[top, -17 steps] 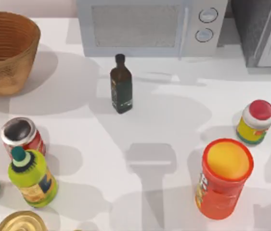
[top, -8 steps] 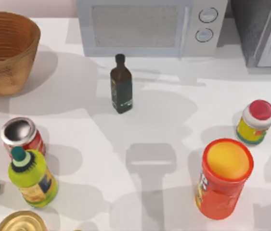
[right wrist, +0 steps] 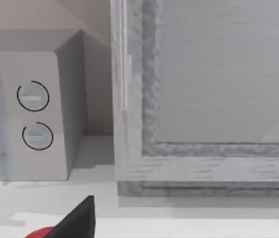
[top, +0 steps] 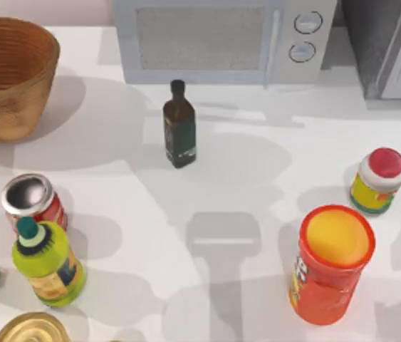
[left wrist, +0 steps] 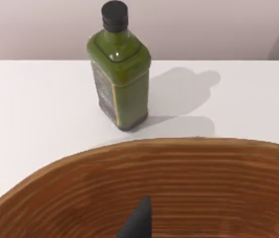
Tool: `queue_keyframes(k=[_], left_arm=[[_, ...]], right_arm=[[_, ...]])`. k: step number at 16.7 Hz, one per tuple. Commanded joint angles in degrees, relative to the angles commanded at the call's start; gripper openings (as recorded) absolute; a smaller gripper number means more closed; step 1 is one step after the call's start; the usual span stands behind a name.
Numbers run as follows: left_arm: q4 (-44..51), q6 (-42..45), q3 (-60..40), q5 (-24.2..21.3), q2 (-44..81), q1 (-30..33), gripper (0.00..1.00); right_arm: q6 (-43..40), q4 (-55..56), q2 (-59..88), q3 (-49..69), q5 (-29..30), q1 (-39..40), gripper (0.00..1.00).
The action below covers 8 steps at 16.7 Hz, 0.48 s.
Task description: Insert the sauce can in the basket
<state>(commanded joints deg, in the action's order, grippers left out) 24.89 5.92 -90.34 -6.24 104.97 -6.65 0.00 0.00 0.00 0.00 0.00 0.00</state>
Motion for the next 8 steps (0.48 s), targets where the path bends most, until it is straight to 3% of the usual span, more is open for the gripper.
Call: queue_keyframes(k=[2,8], left_arm=[[0.00,0.00,0.00,0.00,0.00,0.00,0.98],[0.00,0.00,0.00,0.00,0.00,0.00,1.00]], right_arm=[[0.00,0.00,0.00,0.00,0.00,0.00,1.00],[0.00,0.00,0.00,0.00,0.00,0.00,1.00]])
